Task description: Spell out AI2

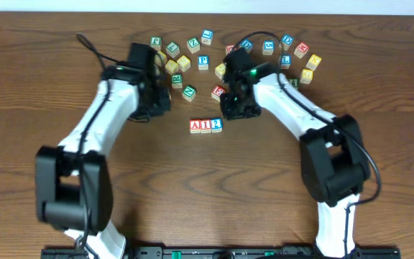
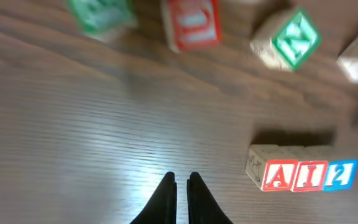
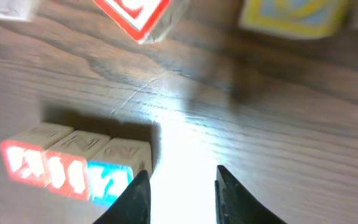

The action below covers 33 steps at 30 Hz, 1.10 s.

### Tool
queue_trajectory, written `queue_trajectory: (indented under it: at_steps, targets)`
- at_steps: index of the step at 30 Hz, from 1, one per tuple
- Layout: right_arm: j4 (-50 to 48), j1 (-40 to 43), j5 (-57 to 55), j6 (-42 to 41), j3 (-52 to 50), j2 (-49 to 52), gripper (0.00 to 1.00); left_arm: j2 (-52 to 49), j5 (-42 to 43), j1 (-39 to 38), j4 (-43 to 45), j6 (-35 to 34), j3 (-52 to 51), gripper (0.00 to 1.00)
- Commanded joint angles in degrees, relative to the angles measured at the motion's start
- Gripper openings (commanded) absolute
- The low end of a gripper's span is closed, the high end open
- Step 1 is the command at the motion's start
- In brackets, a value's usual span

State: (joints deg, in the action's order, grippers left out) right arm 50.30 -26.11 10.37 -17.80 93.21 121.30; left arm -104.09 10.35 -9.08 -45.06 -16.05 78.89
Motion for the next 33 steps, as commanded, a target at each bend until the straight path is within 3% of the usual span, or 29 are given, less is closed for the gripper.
queue_trajectory:
  at_steps: [1,8,14,18,20,21,24,33]
  targets:
    - [1.49,2.03,-1.11,1.62,0.76,-5.73,0.32,7.34,-1.05,4.02,-0.83,1.46,2.32,0.08]
    - [4.74,5.27,-2.32,2.69,0.76,-12.07,0.45,17.09,-1.44,12.5,-3.65,3.37,2.32,0.09]
    - [6.78,7.96,-2.54,3.34,0.76,-16.74,0.63,22.73,-1.44,18.6,-5.38,3.37,2.32,0.17]
    - [7.91,9.7,-2.56,3.37,0.76,-18.93,0.75,24.55,-1.44,21.22,-6.08,3.37,2.32,0.28]
    - [8.7,10.86,-2.56,3.34,0.76,-20.04,0.8,25.09,-1.44,22.23,-6.4,3.37,2.32,0.41]
    - [8.96,11.23,-2.56,3.34,0.76,-20.39,0.81,25.14,-1.44,22.49,-6.56,3.37,2.32,0.53]
    - [9.84,12.44,-2.56,3.37,0.76,-21.4,0.85,25.14,-1.44,22.91,-6.97,3.34,2.32,0.67]
    - [11.23,14.78,-2.73,3.74,0.76,-22.01,0.91,25.11,-1.44,22.91,-7.23,3.34,2.29,0.8]
